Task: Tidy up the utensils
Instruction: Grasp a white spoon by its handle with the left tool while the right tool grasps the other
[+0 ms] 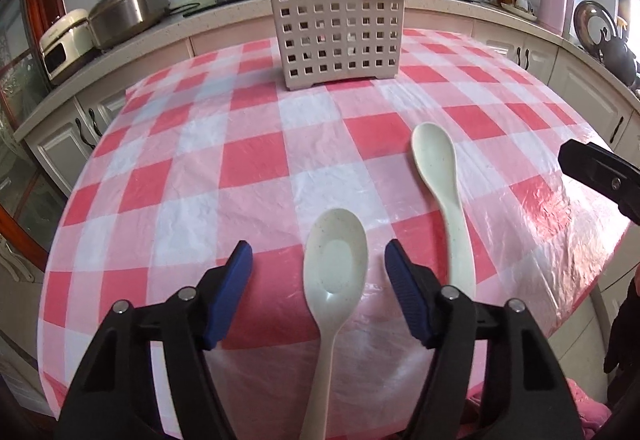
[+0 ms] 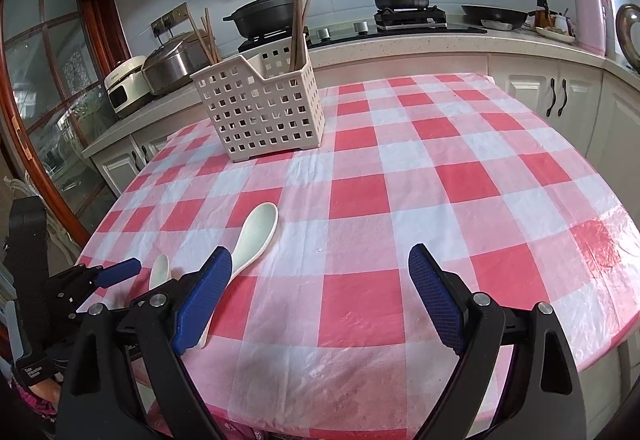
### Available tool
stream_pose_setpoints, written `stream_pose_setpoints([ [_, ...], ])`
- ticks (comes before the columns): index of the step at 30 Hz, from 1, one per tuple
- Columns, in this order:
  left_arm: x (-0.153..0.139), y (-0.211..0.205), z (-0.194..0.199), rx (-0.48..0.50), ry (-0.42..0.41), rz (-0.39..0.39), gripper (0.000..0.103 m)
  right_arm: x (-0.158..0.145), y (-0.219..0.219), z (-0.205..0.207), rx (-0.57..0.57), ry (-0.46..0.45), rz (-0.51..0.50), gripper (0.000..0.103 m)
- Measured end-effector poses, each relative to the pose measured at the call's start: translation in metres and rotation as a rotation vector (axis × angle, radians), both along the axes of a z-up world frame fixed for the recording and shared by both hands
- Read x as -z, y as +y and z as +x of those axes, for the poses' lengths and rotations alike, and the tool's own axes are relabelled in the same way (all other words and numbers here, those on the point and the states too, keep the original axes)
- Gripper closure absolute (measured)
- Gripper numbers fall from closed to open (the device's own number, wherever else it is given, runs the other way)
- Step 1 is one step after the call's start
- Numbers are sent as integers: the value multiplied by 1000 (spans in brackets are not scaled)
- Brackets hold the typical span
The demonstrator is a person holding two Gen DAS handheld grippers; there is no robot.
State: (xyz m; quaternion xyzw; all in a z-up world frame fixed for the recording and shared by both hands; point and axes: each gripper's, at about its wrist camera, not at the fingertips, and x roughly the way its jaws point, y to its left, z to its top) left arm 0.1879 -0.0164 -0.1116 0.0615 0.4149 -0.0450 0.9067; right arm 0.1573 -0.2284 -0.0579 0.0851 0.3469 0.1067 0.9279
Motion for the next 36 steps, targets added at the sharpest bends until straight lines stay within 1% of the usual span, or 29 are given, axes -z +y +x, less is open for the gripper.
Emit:
stream_pose_setpoints([
  [2,1,0,0,1,2,2,38,0,1,0,-1,1,-2,19],
  [8,4,2,2,-2,22,-11,46,1,1,1,3,6,1,19],
  [11,6,4,4,-2,40,-29,56,2,2,1,3,10,0,19],
  [12,7,7,6,1,50,-55,60,3,2,1,2,11,0,19],
  [13,6,8,6,-3,51,-65,64,3,2,2,1,13,-1,19],
  [15,6,9,7,-8,52,-65,71,4,4,2,-4,18,-3,19],
  [22,4,22,7,-23,59,-118,72,7,14,5,-25,40,-12,19],
  [26,-1,29,6,-35,46,-142,72,8,19,7,-35,52,-19,19],
  [29,-7,35,4,-52,22,-143,72,9,23,11,-39,66,-22,19],
  [36,-26,53,-4,-102,-72,-141,73,10,40,23,-66,101,-13,19],
])
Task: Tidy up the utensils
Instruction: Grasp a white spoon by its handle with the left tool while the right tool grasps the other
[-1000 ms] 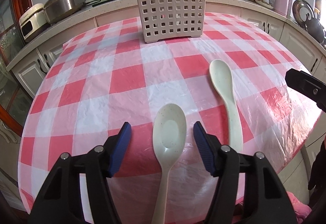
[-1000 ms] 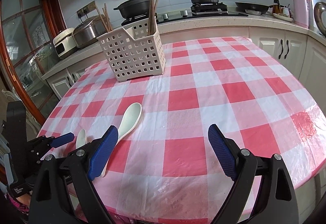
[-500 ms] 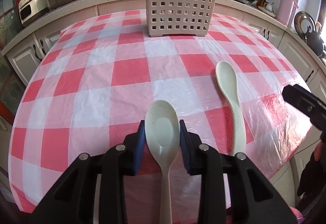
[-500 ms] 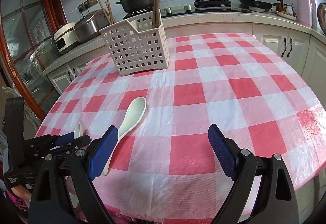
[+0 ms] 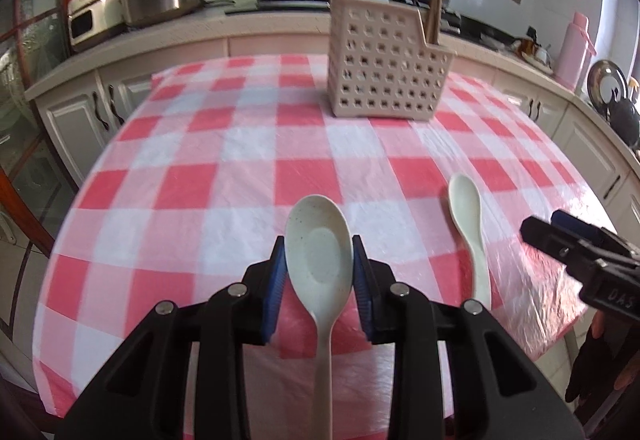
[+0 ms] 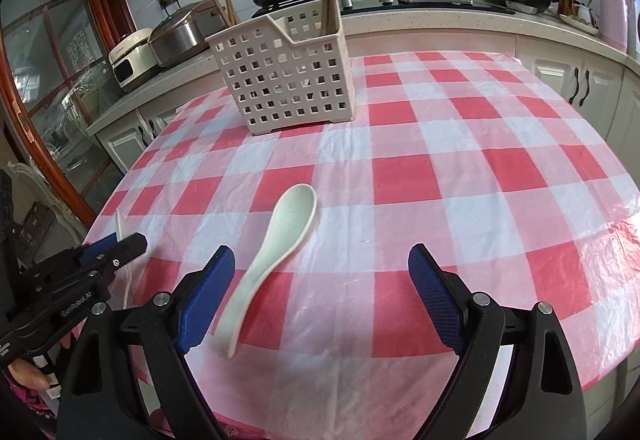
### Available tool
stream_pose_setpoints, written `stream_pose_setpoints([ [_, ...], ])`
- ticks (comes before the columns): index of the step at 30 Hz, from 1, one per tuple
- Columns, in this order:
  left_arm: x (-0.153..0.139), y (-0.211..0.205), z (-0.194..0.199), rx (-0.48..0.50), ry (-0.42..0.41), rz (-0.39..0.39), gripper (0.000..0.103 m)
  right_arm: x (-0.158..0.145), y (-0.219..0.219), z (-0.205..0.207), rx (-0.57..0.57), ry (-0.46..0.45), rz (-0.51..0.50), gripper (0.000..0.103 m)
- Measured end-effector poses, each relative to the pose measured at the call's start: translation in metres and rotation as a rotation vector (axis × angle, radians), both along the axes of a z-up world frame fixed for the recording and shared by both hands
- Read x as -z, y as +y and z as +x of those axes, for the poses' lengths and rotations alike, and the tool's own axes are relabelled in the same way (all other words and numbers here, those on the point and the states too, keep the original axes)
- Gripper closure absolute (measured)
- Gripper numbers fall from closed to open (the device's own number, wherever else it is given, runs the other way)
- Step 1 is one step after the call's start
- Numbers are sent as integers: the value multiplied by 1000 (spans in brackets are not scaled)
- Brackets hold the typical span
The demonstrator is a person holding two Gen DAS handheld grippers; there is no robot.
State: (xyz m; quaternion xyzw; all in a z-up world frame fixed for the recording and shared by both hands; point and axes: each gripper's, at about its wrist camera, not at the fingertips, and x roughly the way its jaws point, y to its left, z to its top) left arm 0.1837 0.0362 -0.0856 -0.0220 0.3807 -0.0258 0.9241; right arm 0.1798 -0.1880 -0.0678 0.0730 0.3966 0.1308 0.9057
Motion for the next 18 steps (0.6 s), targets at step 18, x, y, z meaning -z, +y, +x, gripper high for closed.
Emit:
stream_pose_setpoints([
  [18,-11,41,1,-61,-112,-46,73,18,55,50,30,175,-103,40],
])
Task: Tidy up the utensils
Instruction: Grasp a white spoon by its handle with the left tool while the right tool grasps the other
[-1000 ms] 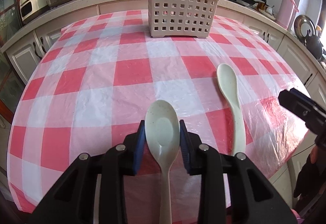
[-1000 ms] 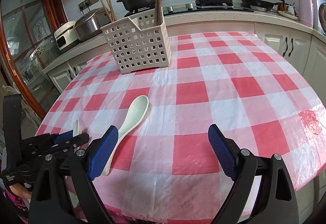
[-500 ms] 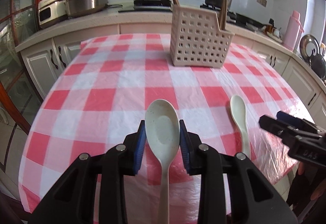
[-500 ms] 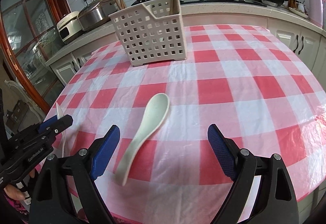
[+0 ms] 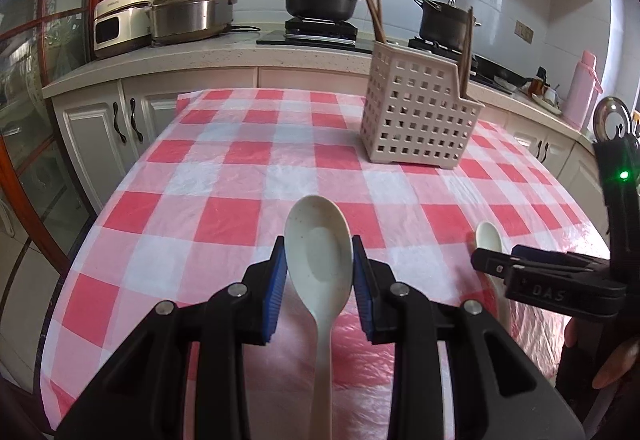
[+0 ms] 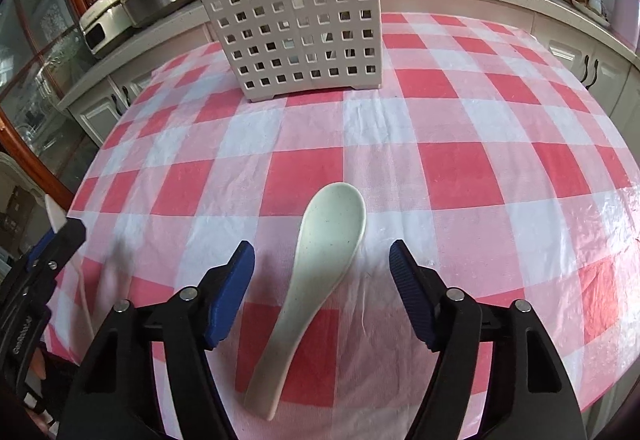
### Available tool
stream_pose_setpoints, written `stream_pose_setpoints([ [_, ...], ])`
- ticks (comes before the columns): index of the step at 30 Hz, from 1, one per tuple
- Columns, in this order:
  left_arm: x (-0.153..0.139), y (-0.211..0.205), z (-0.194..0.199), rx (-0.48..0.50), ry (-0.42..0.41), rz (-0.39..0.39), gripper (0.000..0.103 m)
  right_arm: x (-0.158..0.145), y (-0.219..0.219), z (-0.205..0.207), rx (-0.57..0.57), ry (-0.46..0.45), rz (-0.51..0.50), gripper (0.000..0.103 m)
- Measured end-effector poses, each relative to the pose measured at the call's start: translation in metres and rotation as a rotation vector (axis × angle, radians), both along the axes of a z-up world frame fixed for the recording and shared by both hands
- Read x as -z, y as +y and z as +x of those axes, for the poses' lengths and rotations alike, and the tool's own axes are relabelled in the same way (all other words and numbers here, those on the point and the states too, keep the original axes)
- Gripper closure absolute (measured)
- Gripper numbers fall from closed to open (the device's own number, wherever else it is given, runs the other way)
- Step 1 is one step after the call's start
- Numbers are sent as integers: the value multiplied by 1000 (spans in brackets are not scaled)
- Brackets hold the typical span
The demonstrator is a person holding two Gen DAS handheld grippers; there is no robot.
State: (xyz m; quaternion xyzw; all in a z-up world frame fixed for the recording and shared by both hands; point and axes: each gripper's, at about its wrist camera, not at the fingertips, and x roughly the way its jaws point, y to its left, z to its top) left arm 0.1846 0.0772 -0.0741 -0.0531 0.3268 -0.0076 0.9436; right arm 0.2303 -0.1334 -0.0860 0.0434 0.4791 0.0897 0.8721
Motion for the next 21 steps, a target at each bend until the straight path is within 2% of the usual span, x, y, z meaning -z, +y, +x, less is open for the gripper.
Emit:
stream_pose_setpoints([
  [2,0,3,1,-6,-5,-2,73,5,3,5,16,23,-18,43],
  [11,2,8,5,-17,-12,14,73,8,21,13,13,8,-146,55],
  [21,3,7,9,-27,-7,21,73,7,17,14,1,-11,-155,71],
])
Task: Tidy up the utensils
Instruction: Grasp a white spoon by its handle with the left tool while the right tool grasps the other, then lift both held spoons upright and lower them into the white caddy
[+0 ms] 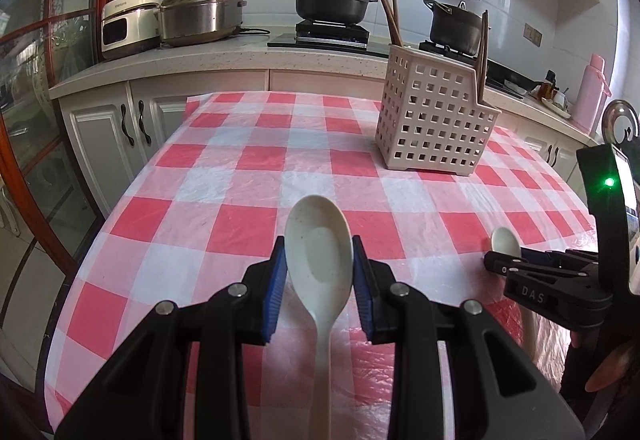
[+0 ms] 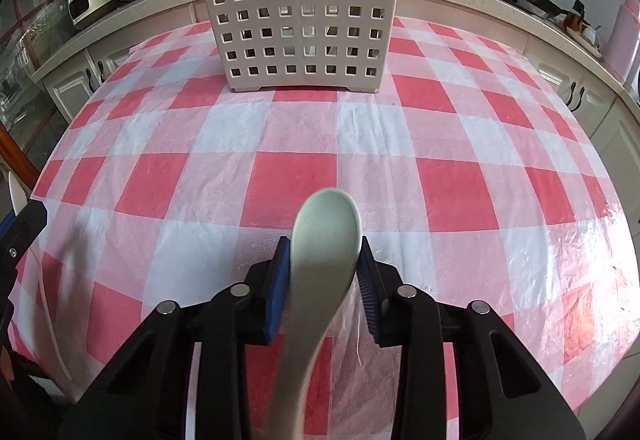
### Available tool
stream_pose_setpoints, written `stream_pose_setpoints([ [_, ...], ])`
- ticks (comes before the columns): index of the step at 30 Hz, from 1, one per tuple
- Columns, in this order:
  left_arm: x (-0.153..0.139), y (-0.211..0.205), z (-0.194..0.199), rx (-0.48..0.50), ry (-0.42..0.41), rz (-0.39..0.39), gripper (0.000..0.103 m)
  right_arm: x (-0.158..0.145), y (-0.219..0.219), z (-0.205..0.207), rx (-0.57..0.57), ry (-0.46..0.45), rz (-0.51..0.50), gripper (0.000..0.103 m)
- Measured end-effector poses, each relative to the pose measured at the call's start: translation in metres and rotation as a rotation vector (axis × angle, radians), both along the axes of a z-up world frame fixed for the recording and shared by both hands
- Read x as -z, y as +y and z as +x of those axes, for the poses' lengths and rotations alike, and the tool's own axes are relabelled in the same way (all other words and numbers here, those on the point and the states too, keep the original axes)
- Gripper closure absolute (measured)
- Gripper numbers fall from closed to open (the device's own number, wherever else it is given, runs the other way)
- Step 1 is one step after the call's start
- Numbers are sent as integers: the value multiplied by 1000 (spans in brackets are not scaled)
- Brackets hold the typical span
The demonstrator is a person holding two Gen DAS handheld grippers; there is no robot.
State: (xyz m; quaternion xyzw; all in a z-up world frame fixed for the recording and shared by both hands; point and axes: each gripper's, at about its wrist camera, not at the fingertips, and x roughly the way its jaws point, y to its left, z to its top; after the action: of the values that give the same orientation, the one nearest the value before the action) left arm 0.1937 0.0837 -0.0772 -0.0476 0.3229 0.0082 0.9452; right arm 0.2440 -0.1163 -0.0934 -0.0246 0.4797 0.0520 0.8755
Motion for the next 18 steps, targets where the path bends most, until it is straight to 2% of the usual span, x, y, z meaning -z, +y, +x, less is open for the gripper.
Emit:
stream_pose_setpoints([
  [4,0,-5,3,4,6,14,73,-1,-7,-1,2,-6,41,75],
  [6,0,-9,5,6,10,20,73,-3,-11,-1,-1,-17,64,84],
  [18,-1,-23,12,16,17,48,74,-4,-30,0,-10,-41,146,88],
])
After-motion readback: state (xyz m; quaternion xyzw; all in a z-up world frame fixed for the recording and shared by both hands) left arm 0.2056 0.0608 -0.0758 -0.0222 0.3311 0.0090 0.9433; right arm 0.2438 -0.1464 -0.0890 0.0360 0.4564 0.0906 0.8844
